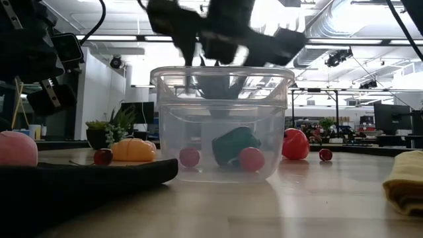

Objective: Pick and placing Produce into tupperware
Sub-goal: Put the top apricot into the transparent container

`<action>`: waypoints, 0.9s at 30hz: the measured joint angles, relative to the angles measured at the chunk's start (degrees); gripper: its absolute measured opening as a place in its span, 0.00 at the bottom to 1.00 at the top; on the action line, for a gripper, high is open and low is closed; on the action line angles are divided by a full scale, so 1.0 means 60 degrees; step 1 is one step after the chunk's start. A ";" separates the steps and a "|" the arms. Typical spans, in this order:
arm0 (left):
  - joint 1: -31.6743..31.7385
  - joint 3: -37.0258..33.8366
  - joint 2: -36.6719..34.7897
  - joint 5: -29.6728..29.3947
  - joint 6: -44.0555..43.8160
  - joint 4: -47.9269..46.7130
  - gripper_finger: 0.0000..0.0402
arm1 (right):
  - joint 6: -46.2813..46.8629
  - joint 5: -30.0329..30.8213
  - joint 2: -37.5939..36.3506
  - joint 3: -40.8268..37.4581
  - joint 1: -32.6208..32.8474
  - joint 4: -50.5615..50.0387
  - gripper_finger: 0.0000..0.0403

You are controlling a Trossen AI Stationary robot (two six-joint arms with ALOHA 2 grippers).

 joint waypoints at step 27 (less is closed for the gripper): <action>0.0004 0.0003 0.0000 0.0221 -0.0007 -0.0007 0.00 | -0.1178 0.2117 -0.0145 0.4015 -0.0131 -0.5107 0.60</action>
